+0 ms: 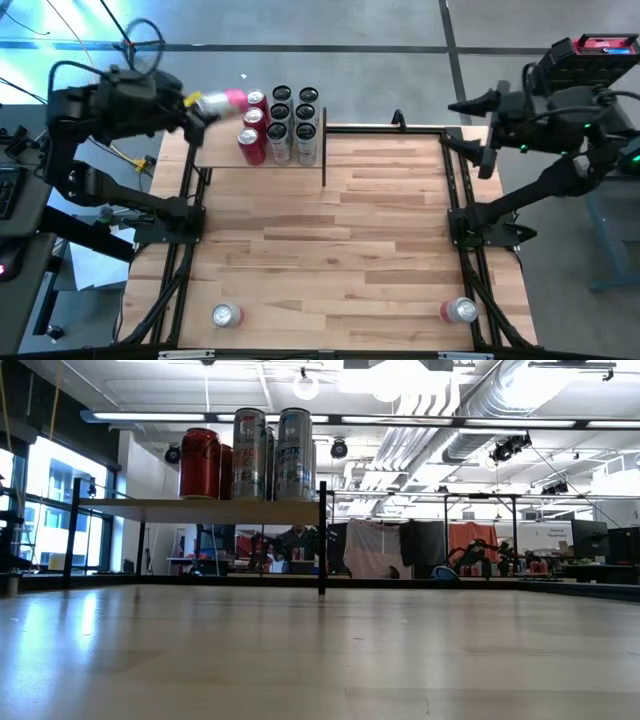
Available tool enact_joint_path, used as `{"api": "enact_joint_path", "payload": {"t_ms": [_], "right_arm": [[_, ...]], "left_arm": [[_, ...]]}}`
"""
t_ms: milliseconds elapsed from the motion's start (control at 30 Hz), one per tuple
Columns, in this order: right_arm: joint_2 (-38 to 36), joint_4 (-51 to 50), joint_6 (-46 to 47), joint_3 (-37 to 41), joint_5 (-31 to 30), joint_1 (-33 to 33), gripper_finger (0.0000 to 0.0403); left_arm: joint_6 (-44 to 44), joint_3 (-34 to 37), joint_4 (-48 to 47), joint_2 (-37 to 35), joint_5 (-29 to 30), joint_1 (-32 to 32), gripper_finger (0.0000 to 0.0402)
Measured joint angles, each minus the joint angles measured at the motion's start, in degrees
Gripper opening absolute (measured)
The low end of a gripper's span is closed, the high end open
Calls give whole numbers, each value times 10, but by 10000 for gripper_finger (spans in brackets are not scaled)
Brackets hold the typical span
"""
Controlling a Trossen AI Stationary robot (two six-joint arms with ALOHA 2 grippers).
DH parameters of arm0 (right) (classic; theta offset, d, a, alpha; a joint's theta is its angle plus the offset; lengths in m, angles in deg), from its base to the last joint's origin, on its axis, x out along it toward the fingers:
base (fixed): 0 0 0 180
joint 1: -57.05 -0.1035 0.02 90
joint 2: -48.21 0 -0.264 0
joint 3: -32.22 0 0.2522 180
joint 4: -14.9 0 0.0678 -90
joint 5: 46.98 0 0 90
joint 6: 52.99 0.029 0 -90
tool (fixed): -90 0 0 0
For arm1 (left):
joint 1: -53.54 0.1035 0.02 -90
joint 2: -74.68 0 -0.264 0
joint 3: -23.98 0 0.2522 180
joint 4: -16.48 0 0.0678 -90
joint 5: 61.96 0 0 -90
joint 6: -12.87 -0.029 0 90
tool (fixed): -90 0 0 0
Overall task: Place canned beverage on shelf
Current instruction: Put the top pink soda can on the shelf
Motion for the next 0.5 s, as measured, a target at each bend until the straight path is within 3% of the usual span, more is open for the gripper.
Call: {"api": "enact_joint_path", "payload": {"t_ms": [100,200,500], "right_arm": [[-5,0,0,0,-3,3,348],[0,-1,1,1,-2,3,348],[40,-6,34,1,-2,3,348]], "left_arm": [[-39,-5,-2,1,74,33,281],[-85,-6,-13,13,86,83,281],[-274,-18,-55,108,-69,319,281]]}}
